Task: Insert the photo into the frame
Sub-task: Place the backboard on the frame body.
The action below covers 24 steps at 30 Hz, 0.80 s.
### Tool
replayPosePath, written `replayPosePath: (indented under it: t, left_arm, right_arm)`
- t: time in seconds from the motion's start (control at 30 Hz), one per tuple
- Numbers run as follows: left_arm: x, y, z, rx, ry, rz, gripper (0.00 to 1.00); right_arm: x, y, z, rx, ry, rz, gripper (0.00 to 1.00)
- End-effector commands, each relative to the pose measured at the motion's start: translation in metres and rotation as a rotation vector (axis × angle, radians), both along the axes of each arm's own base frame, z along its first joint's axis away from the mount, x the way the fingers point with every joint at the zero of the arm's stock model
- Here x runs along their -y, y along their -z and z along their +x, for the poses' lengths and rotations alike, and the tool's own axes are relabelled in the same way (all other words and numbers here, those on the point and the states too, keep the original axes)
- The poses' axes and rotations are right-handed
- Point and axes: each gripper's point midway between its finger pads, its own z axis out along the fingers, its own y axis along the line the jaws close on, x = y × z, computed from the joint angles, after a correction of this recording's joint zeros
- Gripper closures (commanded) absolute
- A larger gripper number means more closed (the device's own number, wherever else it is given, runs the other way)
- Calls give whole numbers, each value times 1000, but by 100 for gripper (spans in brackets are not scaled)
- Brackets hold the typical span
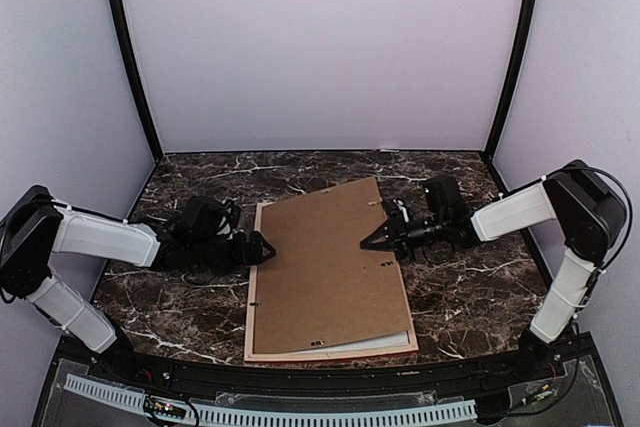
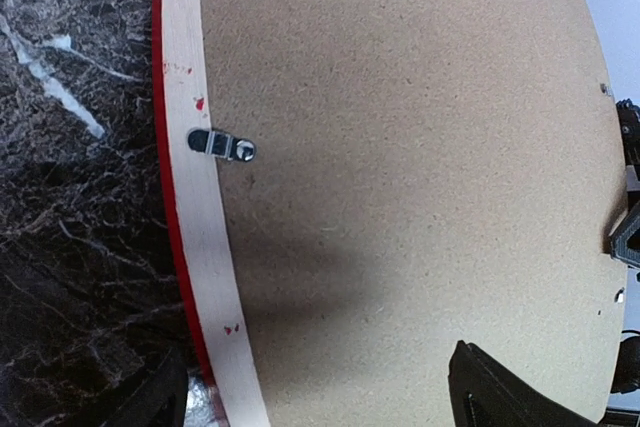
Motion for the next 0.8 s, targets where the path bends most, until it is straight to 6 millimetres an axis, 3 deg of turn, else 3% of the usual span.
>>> replayPosePath:
  t: [0.0, 0.33, 0.47, 0.77]
  left_arm:
    - [0, -36, 7, 91, 6, 3, 7]
    - [-8, -94, 23, 243, -25, 24, 7]
    - [-8, -100, 25, 258, -27, 30, 7]
    - [-7, -92, 25, 239, -22, 34, 7]
  right_arm:
    - [-6, -4, 0, 50, -31, 9, 77]
    - [-7, -6, 1, 55, -29, -16, 72]
    - [-7, -5, 2, 52, -33, -31, 75]
    - [-7, -8, 1, 40, -50, -57, 89]
